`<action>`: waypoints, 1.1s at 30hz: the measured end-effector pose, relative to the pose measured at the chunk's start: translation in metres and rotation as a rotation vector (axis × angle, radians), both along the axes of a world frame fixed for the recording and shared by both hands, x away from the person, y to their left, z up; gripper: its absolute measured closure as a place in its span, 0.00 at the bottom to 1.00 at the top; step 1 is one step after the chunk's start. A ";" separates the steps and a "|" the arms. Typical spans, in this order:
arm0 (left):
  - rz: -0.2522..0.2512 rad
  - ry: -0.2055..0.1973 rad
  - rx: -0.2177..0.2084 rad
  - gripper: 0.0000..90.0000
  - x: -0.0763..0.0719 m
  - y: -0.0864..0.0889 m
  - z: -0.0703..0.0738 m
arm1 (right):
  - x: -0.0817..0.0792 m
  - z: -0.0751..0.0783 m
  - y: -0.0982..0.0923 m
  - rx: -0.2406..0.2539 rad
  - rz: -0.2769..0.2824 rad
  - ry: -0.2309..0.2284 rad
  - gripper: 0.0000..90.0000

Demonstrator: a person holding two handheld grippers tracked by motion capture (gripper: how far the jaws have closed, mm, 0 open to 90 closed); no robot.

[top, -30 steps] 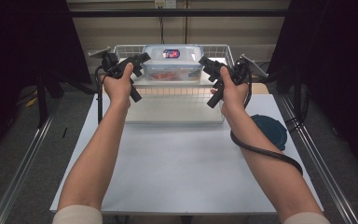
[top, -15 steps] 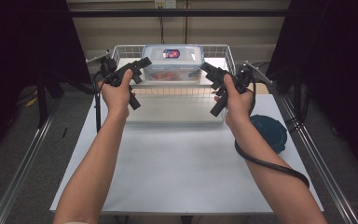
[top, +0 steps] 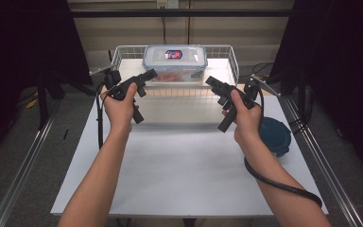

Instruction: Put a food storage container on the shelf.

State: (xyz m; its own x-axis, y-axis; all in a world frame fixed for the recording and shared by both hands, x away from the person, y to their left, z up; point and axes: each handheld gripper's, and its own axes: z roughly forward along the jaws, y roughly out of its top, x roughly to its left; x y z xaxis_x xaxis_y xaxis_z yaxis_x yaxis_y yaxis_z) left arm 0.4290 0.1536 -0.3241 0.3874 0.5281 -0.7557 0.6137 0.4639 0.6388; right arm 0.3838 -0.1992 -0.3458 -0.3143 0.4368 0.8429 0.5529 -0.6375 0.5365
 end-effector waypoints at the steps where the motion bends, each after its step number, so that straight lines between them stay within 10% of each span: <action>1: -0.009 -0.008 0.005 0.17 -0.002 0.000 -0.002 | -0.003 -0.001 -0.001 0.005 0.004 0.005 0.35; 33: -0.075 -0.017 0.110 0.09 -0.043 -0.006 -0.041 | -0.040 -0.041 -0.022 -0.186 0.088 0.004 0.26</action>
